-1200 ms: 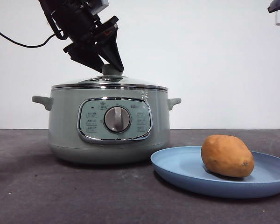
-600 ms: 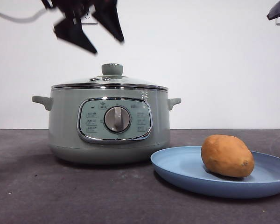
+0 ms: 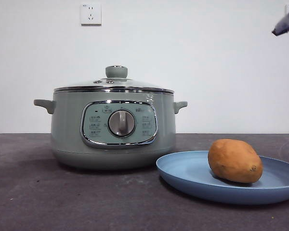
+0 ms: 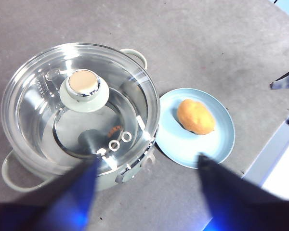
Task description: Take the potato out from the steamer,put the potato on the plate,close the lid
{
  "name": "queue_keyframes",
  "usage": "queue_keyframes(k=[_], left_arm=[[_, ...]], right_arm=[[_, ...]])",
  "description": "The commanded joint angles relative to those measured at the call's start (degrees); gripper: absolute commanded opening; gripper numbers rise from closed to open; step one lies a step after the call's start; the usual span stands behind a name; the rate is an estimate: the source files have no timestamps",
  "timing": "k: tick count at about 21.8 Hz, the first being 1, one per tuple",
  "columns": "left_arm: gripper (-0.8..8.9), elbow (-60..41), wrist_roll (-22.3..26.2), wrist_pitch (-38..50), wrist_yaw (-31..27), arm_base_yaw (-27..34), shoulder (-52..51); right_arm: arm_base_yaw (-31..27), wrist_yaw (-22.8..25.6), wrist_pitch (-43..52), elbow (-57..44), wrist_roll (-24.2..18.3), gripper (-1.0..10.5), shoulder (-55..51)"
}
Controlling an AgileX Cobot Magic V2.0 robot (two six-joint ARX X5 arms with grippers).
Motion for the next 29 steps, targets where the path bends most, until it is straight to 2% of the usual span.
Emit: queue_keyframes(k=[1,18,20,22,25,29], left_arm=[[-0.08,0.0,-0.6,-0.2,0.1,-0.2,-0.5],[-0.04,0.0,-0.5,0.3,-0.1,-0.2,-0.5],[-0.04,0.0,0.1,0.5,-1.6,0.0,-0.5],[-0.04,0.0,0.9,3.2,-4.5,3.7,-2.4],[-0.04,-2.1,1.2,9.0,-4.2,11.3,-8.7],[-0.04,-18.6,1.1,30.3,-4.6,20.6,-23.0]], right_arm=[[0.1,-0.1,0.2,0.3,0.3,-0.1,-0.1],[0.1,0.4,0.1,0.3,0.3,0.0,-0.1],[0.1,0.4,0.1,0.3,0.3,0.0,-0.1],[0.1,0.4,0.1,0.3,0.3,0.0,-0.1],[0.1,0.4,0.1,0.3,0.3,0.0,-0.1],[0.1,0.4,0.1,0.3,0.3,0.0,-0.1]])
